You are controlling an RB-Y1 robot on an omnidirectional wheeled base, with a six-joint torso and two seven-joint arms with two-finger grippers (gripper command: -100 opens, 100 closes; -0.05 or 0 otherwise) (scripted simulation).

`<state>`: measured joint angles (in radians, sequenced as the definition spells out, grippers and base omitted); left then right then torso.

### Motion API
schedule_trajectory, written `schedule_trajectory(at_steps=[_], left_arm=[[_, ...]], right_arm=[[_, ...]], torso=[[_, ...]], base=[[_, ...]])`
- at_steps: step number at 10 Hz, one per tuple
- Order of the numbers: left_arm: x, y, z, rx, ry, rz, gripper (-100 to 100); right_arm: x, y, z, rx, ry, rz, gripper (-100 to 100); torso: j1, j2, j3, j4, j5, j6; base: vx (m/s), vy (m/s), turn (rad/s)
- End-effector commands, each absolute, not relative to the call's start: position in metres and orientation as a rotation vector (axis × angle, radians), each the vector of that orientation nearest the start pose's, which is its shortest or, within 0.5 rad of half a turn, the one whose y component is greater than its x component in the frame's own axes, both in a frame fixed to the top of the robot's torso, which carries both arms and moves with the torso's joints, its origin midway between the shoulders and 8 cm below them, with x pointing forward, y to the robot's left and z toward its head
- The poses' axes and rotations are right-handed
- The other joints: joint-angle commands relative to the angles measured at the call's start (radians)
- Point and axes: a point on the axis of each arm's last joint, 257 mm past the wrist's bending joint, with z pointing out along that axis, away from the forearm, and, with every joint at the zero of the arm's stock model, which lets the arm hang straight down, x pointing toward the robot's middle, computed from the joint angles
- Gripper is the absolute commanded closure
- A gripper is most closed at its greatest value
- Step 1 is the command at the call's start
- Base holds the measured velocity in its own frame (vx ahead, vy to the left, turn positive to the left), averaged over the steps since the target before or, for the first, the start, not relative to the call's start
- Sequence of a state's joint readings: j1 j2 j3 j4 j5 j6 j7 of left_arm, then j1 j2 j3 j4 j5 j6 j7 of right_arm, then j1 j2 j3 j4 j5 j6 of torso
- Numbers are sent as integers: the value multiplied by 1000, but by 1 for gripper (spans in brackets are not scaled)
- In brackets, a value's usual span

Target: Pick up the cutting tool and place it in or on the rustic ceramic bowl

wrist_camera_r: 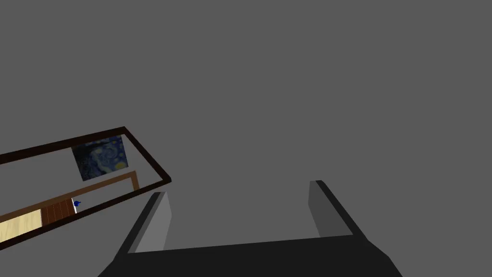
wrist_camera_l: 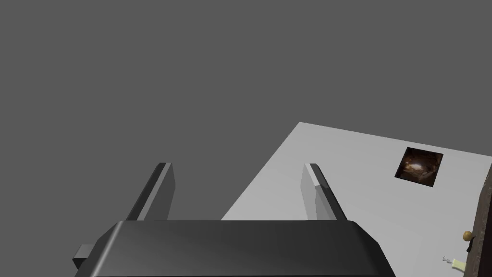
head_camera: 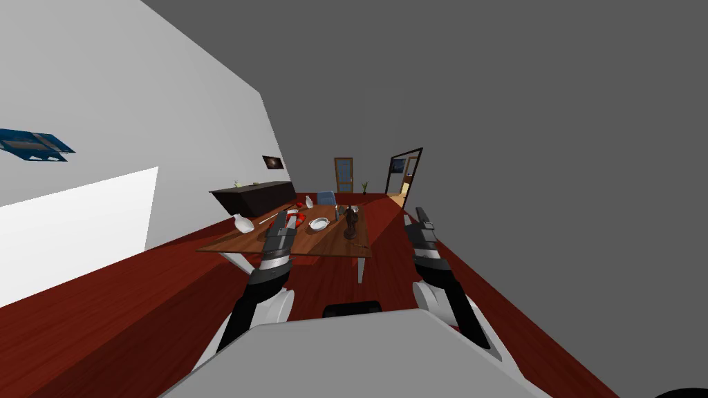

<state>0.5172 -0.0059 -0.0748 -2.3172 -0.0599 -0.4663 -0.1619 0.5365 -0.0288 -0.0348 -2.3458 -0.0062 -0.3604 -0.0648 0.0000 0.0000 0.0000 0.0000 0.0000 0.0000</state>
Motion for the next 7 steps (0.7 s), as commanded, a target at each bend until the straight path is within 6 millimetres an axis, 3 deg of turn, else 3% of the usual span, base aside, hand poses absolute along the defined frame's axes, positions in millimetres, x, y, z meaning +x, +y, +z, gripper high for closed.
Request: schedule_trajectory(at_steps=[1,6,7], left_arm=[[345,250,29,-579,689,-1180,0],[345,250,29,-579,689,-1180,0],[345,250,29,-579,689,-1180,0]], right_arm=[[350,-290,11,735,723,1280,-100],[354,-266,-29,665,958,1186,-100],[354,-265,-30,660,964,1186,-100]], torso=[[0,0,0,0,0,0],[-1,2,1,0,0,0],[0,2,1,0,0,0]], base=[[-7,1,52],[-21,-3,124],[-17,-3,64]])
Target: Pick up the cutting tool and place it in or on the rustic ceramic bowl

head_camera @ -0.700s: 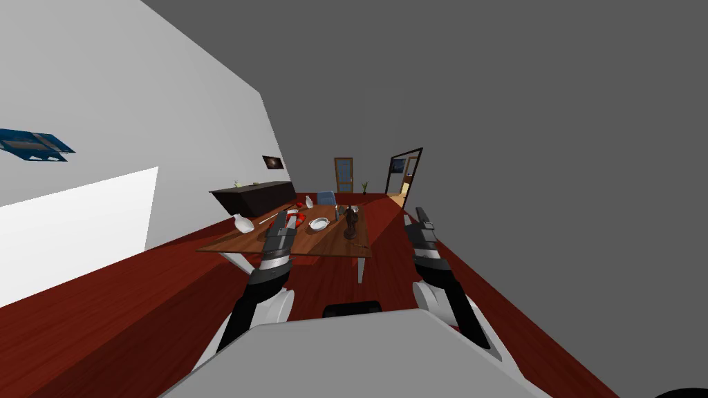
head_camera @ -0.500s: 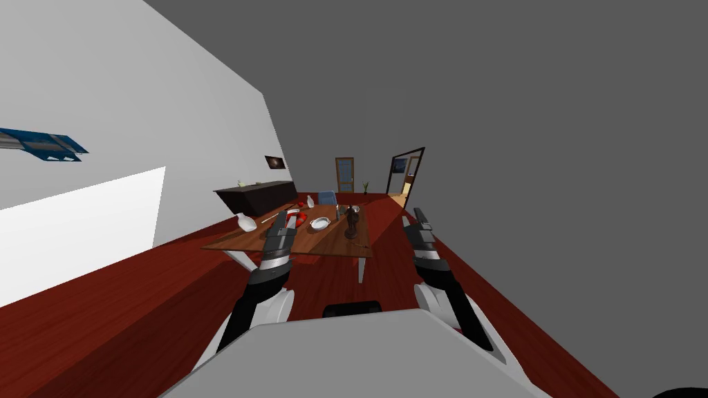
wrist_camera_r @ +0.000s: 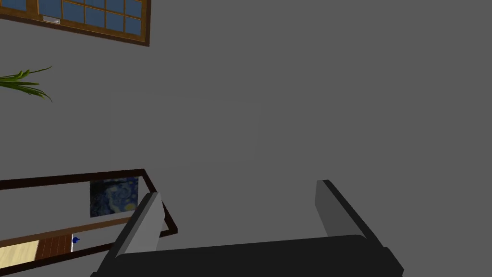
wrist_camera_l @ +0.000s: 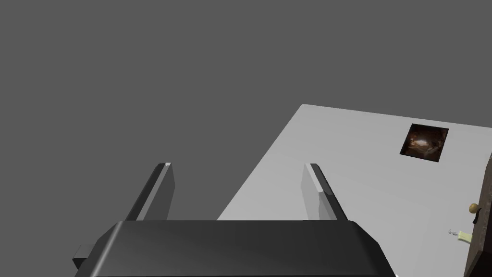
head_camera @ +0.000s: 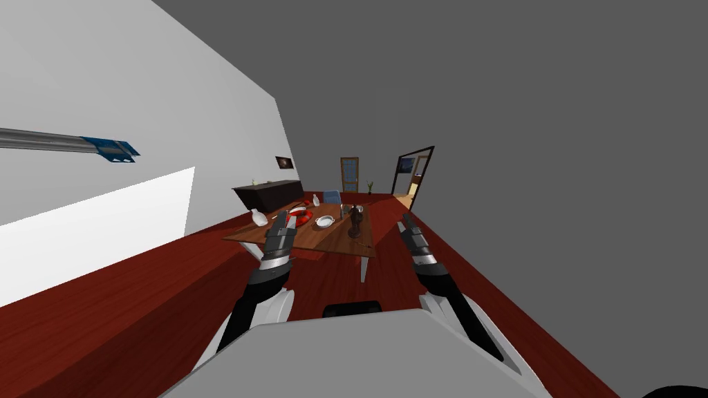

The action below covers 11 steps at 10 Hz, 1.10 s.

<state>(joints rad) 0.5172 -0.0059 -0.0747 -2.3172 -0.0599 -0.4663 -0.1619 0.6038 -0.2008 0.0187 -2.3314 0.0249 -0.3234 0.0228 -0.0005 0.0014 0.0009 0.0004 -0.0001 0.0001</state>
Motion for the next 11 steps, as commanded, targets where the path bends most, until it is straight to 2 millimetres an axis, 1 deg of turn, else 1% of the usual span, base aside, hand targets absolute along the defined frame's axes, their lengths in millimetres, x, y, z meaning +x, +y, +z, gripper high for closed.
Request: schedule_trajectory(at_steps=[1,2,3,5,6,7,8,9,11], left_arm=[[345,250,29,-579,689,-1180,0],[345,250,29,-579,689,-1180,0],[345,250,29,-579,689,-1180,0],[345,250,29,-579,689,-1180,0],[345,250,29,-579,689,-1180,0],[345,250,29,-579,689,-1180,0],[345,250,29,-579,689,-1180,0],[345,250,29,-579,689,-1180,0],[345,250,29,-579,689,-1180,0]], right_arm=[[354,-259,-43,641,1027,1160,-100],[353,-254,-57,627,1089,1131,-100],[353,-253,-57,622,1094,1131,-100],[348,-244,-91,593,1227,1069,-100],[348,-243,-92,581,1240,1068,-100],[344,-238,-111,561,1314,1034,-100],[339,-235,-131,553,1380,1000,-100],[338,-234,-132,536,1396,999,-100],[323,-229,-176,500,1551,926,-100]], torso=[[0,0,0,0,0,0],[0,0,0,0,0,0],[0,0,0,0,0,0],[0,-1,0,0,0,0],[0,-1,0,0,0,-1],[0,-1,0,0,0,0],[0,-1,0,0,0,0],[0,-1,0,0,0,-1],[0,-1,-1,0,0,-1]], base=[[-15,1,132],[-20,-2,187],[-15,-5,91],[-13,2,221],[-13,0,95],[-11,4,161],[-12,8,343],[-8,0,105],[-3,9,294]])
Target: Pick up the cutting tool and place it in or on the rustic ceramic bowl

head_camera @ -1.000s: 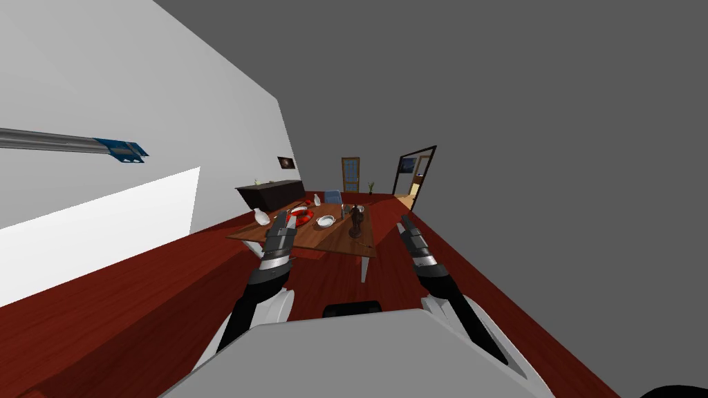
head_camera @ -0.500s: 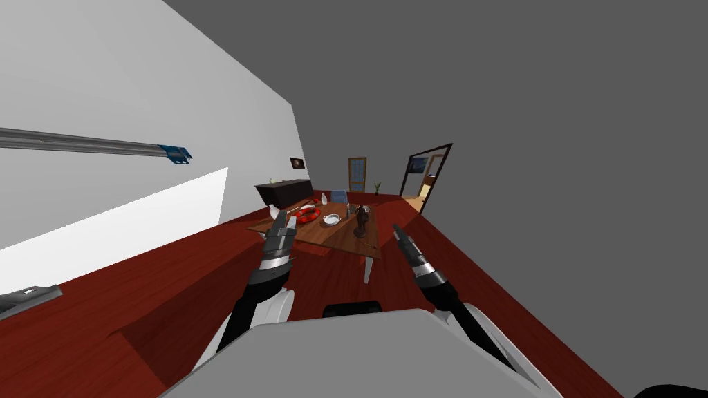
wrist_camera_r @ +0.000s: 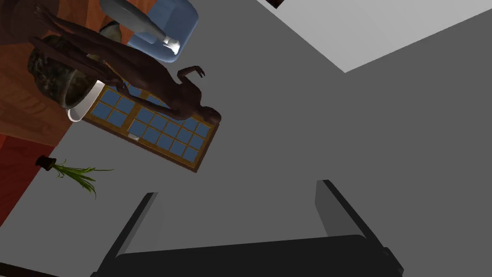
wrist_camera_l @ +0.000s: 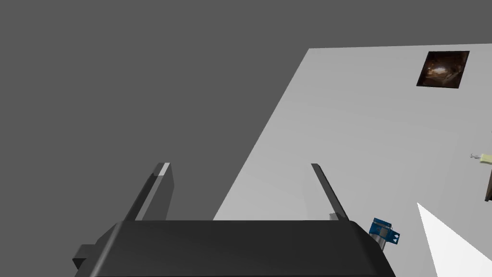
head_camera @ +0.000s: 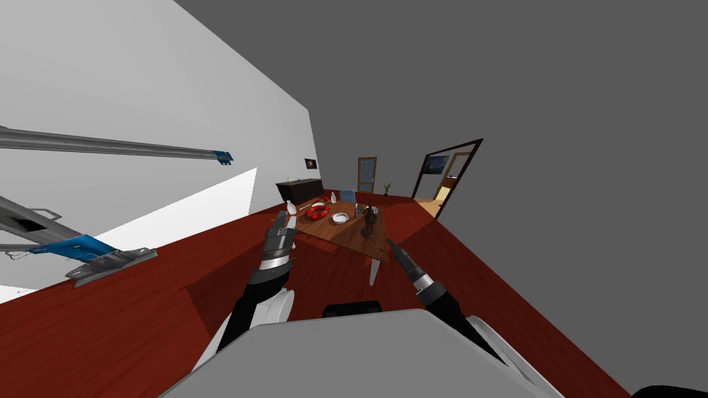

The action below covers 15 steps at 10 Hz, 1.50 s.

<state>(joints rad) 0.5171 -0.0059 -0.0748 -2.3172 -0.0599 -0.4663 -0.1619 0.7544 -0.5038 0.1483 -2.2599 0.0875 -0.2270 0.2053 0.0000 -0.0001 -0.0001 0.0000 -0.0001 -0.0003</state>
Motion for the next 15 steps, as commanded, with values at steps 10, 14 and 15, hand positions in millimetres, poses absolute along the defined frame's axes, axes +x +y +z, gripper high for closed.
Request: schedule_trajectory(at_steps=[10,14,15], left_arm=[[345,250,29,-579,689,-1180,0],[345,250,29,-579,689,-1180,0],[345,250,29,-579,689,-1180,0]], right_arm=[[231,-238,-318,338,2072,685,-100],[168,-260,-378,278,2312,554,-100],[167,-262,-378,265,2320,550,-100]], torso=[[0,-2,-1,0,0,1],[0,-3,-2,-1,0,0],[-1,-4,-2,-1,0,0]], base=[[15,7,238],[39,5,368],[43,-8,190]])
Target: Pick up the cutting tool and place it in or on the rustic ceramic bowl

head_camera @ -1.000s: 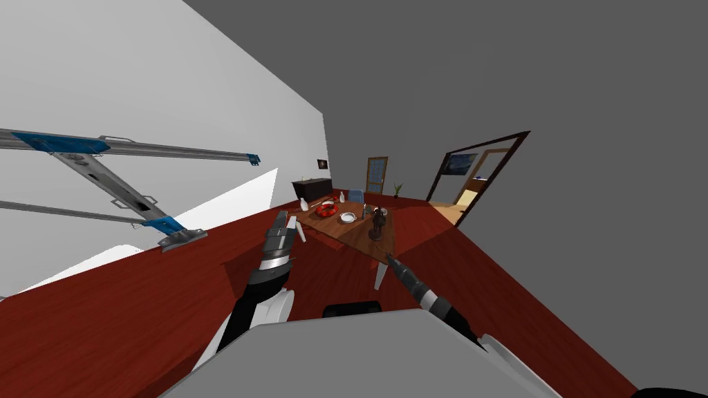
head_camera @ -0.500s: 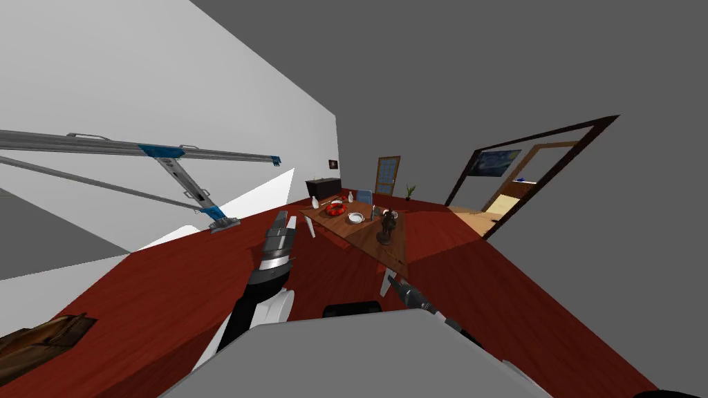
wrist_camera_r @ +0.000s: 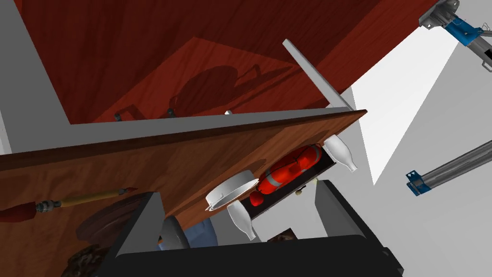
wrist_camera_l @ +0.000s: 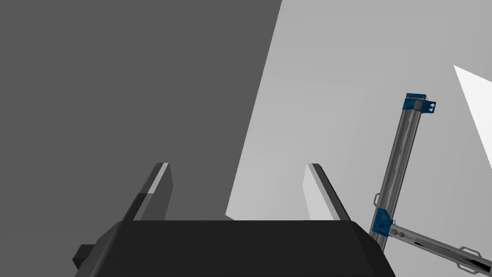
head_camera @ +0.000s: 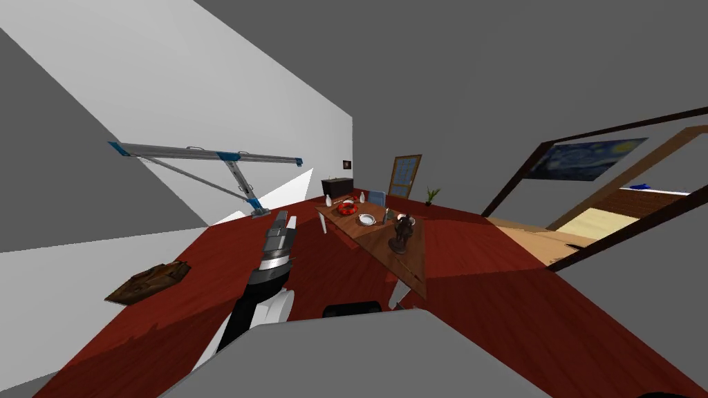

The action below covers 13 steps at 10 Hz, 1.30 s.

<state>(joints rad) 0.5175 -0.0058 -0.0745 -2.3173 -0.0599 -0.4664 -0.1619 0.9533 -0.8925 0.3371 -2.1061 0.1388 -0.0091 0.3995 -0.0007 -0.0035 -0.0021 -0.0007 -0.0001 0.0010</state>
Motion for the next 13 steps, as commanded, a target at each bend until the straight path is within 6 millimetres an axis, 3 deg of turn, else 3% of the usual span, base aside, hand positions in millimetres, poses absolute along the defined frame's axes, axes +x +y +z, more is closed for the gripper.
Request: schedule_trajectory(at_steps=[1,3,4,6,7,12,13], left_arm=[[345,250,29,-579,689,-1180,0],[345,250,29,-579,689,-1180,0],[345,250,29,-579,689,-1180,0],[345,250,29,-579,689,-1180,0],[345,250,29,-579,689,-1180,0],[345,250,28,-579,689,-1180,0],[345,250,28,-579,689,-1180,0]], right_arm=[[143,-273,-395,243,2398,502,-100],[97,-298,-424,205,2546,401,-100],[97,-298,-424,205,2546,401,-100],[51,-325,-445,177,2678,299,-100],[51,-326,-445,177,2679,297,-100],[-44,-391,-472,162,2931,47,-100],[-44,-391,-472,162,2931,47,-100]], torso=[[0,0,0,0,0,0],[-1,-1,-1,0,0,-1],[-1,-2,-1,0,0,-1],[-1,-2,-1,0,0,-1],[-1,-3,-1,-1,0,-1],[-2,-4,-3,-1,0,-1],[-3,-4,-2,-1,-1,0]], base=[[41,5,394],[71,-16,433],[62,-23,197],[67,-25,394],[54,-24,231],[80,-46,417],[51,-59,144]])
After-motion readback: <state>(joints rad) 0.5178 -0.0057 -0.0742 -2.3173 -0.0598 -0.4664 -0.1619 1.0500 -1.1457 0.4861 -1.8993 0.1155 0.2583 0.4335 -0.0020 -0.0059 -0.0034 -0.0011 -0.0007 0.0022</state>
